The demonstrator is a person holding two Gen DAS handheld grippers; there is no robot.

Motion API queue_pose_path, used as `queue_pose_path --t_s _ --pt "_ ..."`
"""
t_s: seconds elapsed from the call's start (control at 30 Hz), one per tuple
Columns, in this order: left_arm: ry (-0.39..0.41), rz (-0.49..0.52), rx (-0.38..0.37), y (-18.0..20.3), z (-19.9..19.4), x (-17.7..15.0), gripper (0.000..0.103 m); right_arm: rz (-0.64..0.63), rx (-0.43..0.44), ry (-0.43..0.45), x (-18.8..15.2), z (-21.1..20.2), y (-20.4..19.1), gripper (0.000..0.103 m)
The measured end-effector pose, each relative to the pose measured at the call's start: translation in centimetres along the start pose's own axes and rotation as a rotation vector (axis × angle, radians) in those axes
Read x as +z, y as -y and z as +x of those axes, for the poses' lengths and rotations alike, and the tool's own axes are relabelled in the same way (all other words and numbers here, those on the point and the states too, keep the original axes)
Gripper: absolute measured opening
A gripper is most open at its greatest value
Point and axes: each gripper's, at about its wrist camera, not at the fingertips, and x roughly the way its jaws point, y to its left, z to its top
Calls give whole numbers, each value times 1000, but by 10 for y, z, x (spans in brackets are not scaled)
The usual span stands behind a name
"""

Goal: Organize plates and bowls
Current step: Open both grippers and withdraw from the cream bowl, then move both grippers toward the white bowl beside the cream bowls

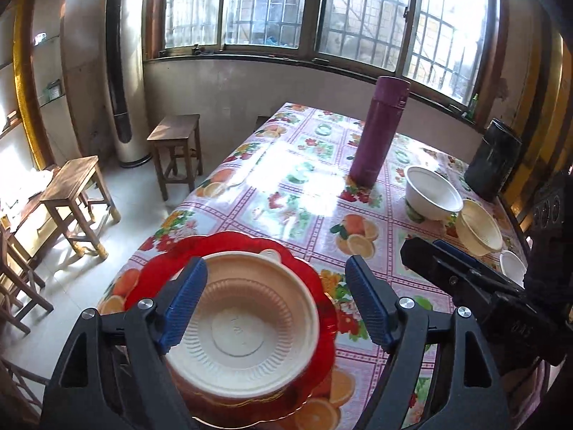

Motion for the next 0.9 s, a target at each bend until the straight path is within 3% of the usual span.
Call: queue_pose_path --t_s 0.27,0.5,0.7,0.9 --pt "-105 12 -242 70 27 7 84 98 -119 88 20 -47 66 103" --pt "-167 69 -342 126 42 6 103 166 -236 169 30 -103 124 103" --pt "-225 111 -379 165 54 1 103 258 -346 215 40 -158 186 103" --pt "-336 140 -452 202 78 -14 103 358 -456 151 37 -200 252 103"
